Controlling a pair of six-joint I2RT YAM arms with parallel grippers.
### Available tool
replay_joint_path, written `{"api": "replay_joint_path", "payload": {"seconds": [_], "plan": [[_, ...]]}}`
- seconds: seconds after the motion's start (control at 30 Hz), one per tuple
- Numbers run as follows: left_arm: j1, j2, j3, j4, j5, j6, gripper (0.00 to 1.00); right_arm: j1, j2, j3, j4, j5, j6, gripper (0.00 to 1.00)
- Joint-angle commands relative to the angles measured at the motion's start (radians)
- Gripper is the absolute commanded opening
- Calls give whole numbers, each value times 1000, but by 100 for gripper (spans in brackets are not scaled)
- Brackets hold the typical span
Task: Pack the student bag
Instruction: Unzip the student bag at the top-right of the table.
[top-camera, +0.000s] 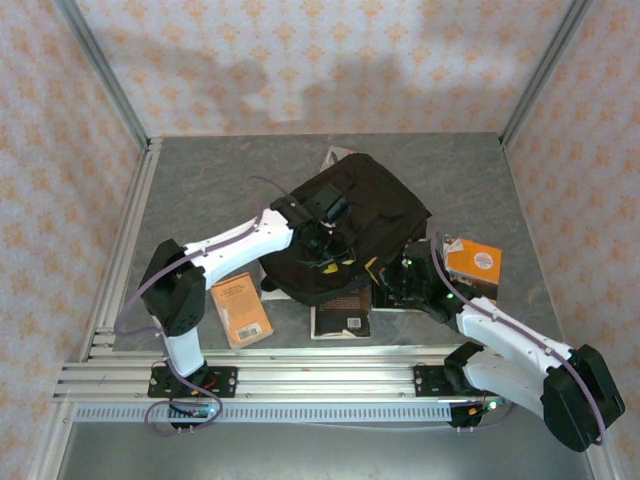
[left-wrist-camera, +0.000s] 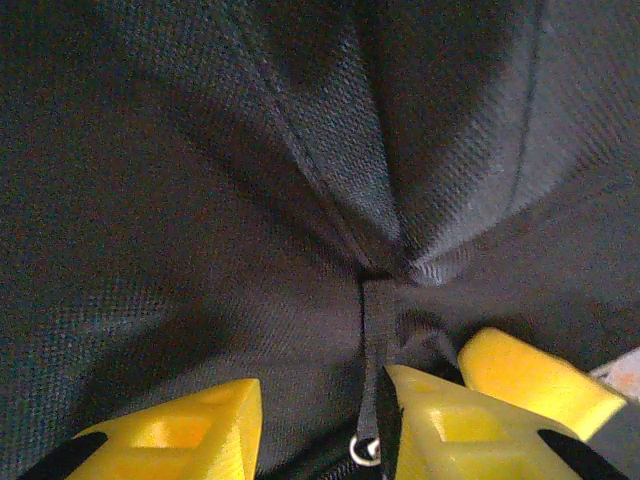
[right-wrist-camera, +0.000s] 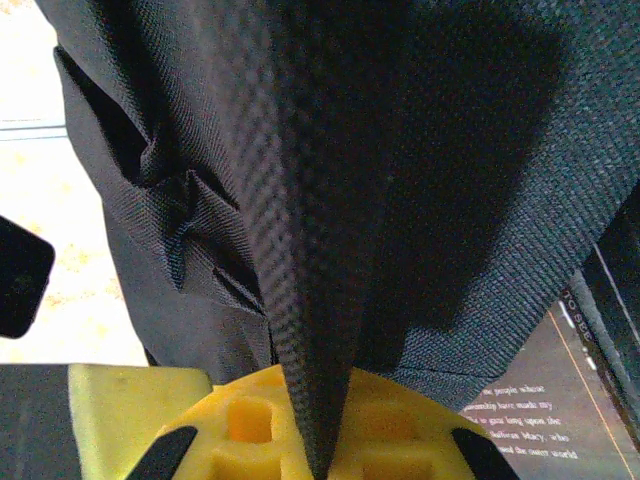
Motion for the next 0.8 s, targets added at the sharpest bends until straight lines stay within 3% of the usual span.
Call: {"api": "replay_joint_path", "payload": {"seconds": [0.0,0.57,0.77], "plan": [[-4,-23,-13,69,46,41,38,4,-32,-10,78,41,-29,0],[-5,103,31,103,88,70,39,4,-33,-20,136,26,-32,0],[-5,118,48,93,78,89,19,3,-31,-15,132,31,-37,0]]}}
